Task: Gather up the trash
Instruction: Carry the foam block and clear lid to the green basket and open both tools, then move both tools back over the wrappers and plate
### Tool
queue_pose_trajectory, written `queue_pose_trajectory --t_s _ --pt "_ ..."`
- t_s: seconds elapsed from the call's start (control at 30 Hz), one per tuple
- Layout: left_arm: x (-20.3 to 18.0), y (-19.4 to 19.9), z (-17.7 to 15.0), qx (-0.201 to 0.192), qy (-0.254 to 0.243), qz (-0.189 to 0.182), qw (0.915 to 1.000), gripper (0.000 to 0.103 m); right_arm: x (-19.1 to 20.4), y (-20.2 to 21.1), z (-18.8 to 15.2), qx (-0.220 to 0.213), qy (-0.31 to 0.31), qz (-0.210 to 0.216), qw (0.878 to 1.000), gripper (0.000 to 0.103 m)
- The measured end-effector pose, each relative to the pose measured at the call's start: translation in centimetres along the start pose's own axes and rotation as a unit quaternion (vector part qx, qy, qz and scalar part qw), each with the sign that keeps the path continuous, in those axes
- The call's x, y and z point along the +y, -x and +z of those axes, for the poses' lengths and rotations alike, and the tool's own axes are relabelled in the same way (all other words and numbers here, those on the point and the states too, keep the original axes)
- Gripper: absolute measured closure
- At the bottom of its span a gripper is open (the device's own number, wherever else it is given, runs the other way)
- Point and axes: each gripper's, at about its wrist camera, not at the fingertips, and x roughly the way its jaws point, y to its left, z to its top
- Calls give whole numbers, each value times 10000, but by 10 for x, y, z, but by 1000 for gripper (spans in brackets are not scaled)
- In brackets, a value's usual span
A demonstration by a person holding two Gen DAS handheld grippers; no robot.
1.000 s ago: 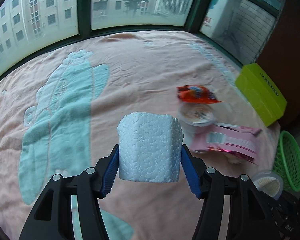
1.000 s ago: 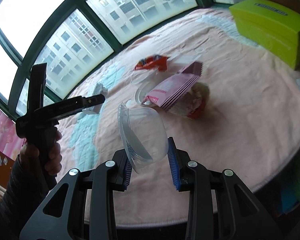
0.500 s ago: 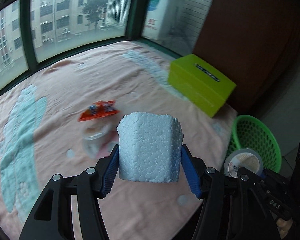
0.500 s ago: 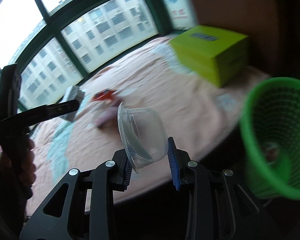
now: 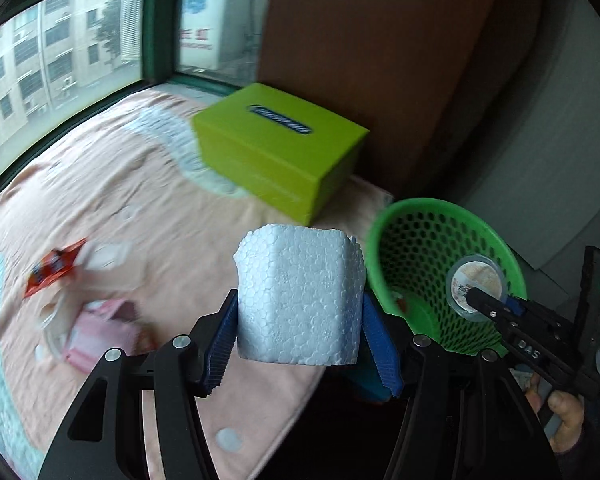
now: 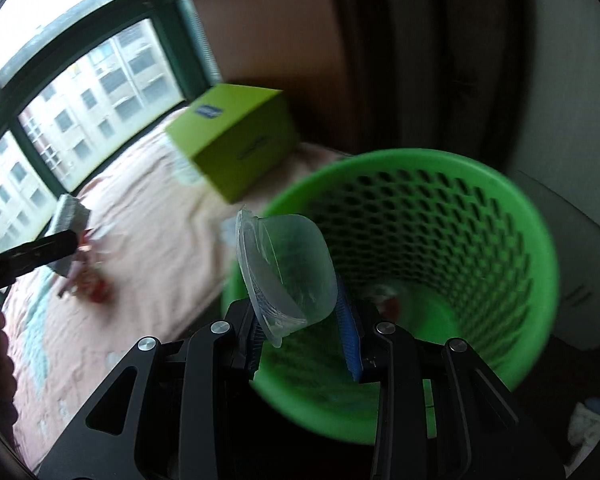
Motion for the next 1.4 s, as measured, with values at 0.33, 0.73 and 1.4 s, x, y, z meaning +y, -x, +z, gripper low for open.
queue_pose_trajectory --t_s 0.33,0.73,1.4 --pt "-58 -27 14 183 -412 -232 9987 45 -40 3 -4 -56 -329 -310 9990 50" --pt "-108 -61 18 472 -680 -456 9955 45 -62 36 -9 -389 -464 -398 9974 46" --pt "-127 -66 6 548 -828 -599 9933 27 -64 59 -19 -541 -472 -296 9970 40"
